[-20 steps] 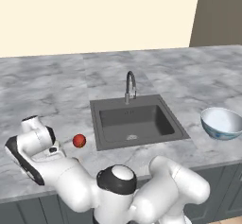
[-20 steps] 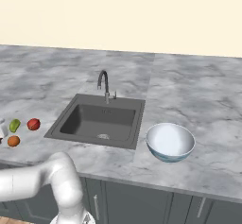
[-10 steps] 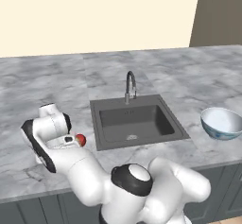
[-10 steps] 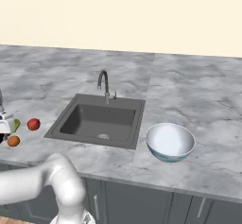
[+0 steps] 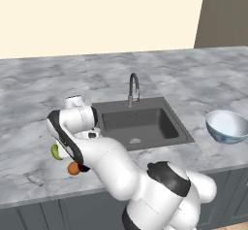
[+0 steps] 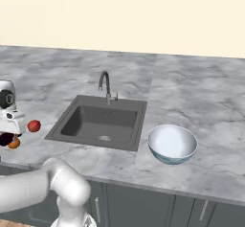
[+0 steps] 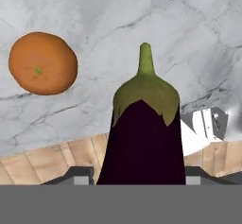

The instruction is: There is a mixed pile of frozen fruits and vegetables on the counter. Locate all the frozen vegetables and place the items in a bowl on the counter. Take all the frozen fruits and defrost them in a running sink.

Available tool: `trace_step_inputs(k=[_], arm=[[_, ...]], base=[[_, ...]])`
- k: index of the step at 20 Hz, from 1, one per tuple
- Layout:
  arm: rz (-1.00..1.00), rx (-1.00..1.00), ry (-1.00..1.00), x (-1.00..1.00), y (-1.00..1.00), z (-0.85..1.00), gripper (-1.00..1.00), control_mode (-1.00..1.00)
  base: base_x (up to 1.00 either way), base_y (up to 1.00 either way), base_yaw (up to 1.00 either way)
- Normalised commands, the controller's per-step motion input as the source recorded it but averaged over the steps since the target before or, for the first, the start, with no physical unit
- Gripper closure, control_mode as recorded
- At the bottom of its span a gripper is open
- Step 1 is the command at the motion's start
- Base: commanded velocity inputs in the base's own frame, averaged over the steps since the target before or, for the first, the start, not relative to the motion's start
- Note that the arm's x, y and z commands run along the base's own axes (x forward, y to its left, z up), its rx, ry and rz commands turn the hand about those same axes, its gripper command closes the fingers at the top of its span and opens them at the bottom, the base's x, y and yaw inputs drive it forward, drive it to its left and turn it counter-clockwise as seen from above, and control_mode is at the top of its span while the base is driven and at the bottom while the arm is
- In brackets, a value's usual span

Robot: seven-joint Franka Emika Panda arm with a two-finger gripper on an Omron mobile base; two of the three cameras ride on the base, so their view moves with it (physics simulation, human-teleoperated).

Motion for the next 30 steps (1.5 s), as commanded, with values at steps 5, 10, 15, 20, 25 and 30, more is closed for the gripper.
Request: trace_step_inputs(k=[5, 10, 15, 20, 25, 30], arm=[[0.0, 0.0, -0.15, 0.25, -0.85, 0.2, 1.0, -1.0], [0.01, 0.05, -0.22, 0.13, -0.89, 0.29, 1.0, -1.0], [0.01, 0.09, -0.2, 0.2, -0.96, 0.1, 1.0, -1.0], [0.0, 0.0, 0.0, 0.31, -1.0, 0.01, 1.0, -1.0], [0.0, 0.0, 0.04, 0.39, -0.93, 0.0, 1.0, -1.0], [0.0, 0.06, 0.0, 0.34, -0.98, 0.03, 1.0, -1.0]], base=[[0.0, 0.0, 0.0], [0.0, 0.0, 0.0], [0.0, 0.0, 0.0], [0.0, 0.0, 0.0], [0.0, 0.0, 0.0], [0.0, 0.0, 0.0]])
